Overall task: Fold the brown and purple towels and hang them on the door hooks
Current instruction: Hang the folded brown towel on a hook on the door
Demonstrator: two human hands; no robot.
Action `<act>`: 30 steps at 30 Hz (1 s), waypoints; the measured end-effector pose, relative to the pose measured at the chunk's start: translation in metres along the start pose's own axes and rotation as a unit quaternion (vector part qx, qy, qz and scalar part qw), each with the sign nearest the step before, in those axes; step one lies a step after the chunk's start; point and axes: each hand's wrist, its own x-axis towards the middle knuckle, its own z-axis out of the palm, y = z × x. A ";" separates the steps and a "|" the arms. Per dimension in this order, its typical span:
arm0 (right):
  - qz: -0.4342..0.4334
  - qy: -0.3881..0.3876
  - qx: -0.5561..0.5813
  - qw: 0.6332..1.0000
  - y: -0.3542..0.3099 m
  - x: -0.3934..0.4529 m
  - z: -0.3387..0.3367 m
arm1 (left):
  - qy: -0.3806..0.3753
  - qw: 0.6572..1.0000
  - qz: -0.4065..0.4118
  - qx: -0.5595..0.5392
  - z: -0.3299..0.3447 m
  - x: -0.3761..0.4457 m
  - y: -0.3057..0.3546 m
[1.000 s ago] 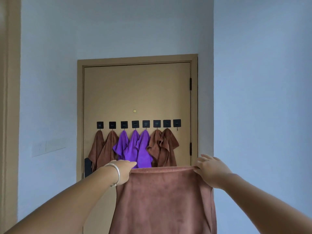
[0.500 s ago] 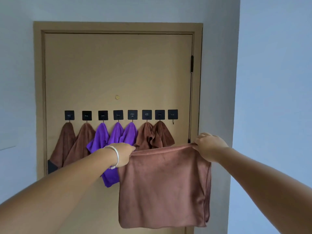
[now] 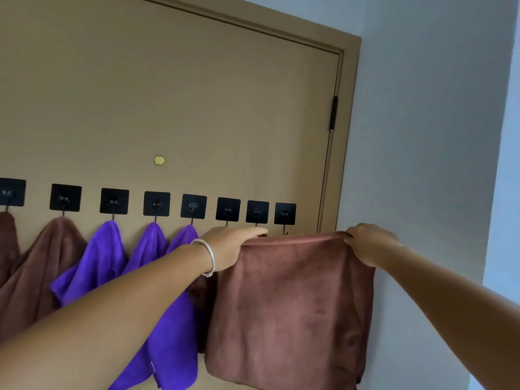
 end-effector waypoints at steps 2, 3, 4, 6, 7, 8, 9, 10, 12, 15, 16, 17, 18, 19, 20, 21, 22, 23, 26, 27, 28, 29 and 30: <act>0.009 0.032 0.015 0.999 -0.003 0.019 0.002 | 0.003 0.997 0.035 0.072 0.003 0.009 -0.002; 0.011 0.050 0.025 0.998 -0.004 0.029 0.005 | -0.002 0.990 0.061 0.124 0.005 0.014 -0.003; 0.015 0.067 0.034 0.997 -0.007 0.038 0.007 | -0.012 0.982 0.091 0.166 0.009 0.020 -0.004; 0.022 0.088 0.042 0.995 -0.013 0.056 0.012 | -0.046 0.977 0.123 0.171 0.017 0.035 -0.007; 0.021 0.097 0.046 0.994 -0.015 0.063 0.015 | -0.053 0.978 0.132 0.153 0.020 0.043 -0.008; 0.014 0.114 0.047 0.992 -0.018 0.070 0.017 | -0.058 0.977 0.139 0.152 0.024 0.053 -0.008; 0.002 0.138 0.041 0.990 -0.019 0.076 0.020 | -0.072 0.974 0.139 0.162 0.027 0.061 -0.005; -0.013 0.159 0.038 0.986 -0.020 0.081 0.021 | -0.086 0.973 0.117 0.181 0.027 0.067 0.000; -0.045 0.173 0.054 0.982 -0.021 0.085 0.024 | -0.067 0.972 0.056 0.216 0.026 0.077 0.008; -0.112 0.142 0.082 0.980 -0.021 0.096 0.031 | -0.027 0.972 -0.012 0.234 0.033 0.098 0.008; -0.132 0.145 0.085 0.977 -0.019 0.103 0.035 | -0.023 0.968 -0.021 0.250 0.037 0.106 0.009; -0.148 0.145 0.092 0.974 -0.018 0.110 0.039 | -0.020 0.963 -0.024 0.269 0.041 0.114 0.009; -0.156 0.146 0.102 0.972 -0.016 0.117 0.046 | -0.023 0.957 -0.025 0.288 0.045 0.121 0.009; -0.174 0.151 0.072 0.970 -0.017 0.125 0.052 | -0.028 0.952 -0.028 0.305 0.048 0.127 0.008; -0.172 0.154 0.060 0.971 -0.020 0.129 0.060 | -0.037 0.946 -0.035 0.319 0.051 0.132 0.009; -0.167 0.162 0.055 0.971 -0.024 0.132 0.068 | -0.044 0.941 -0.043 0.333 0.056 0.136 0.010; -0.169 0.161 0.048 0.971 -0.028 0.132 0.075 | -0.052 0.936 -0.046 0.346 0.059 0.139 0.013; -0.165 0.149 0.051 0.974 -0.033 0.132 0.085 | -0.063 0.930 -0.047 0.359 0.064 0.143 0.018; -0.139 0.126 0.069 0.980 -0.048 0.129 0.109 | -0.089 0.920 -0.053 0.377 0.088 0.153 0.034; -0.137 0.131 0.067 0.980 -0.051 0.129 0.118 | -0.098 0.920 -0.062 0.375 0.096 0.157 0.039; -0.134 0.131 0.071 0.980 -0.054 0.127 0.125 | -0.106 0.922 -0.072 0.365 0.103 0.160 0.044; -0.128 0.124 0.089 0.980 -0.056 0.125 0.132 | -0.112 0.927 -0.080 0.349 0.110 0.162 0.050; -0.128 0.110 0.099 0.981 -0.058 0.123 0.141 | -0.116 0.936 -0.090 0.321 0.116 0.163 0.055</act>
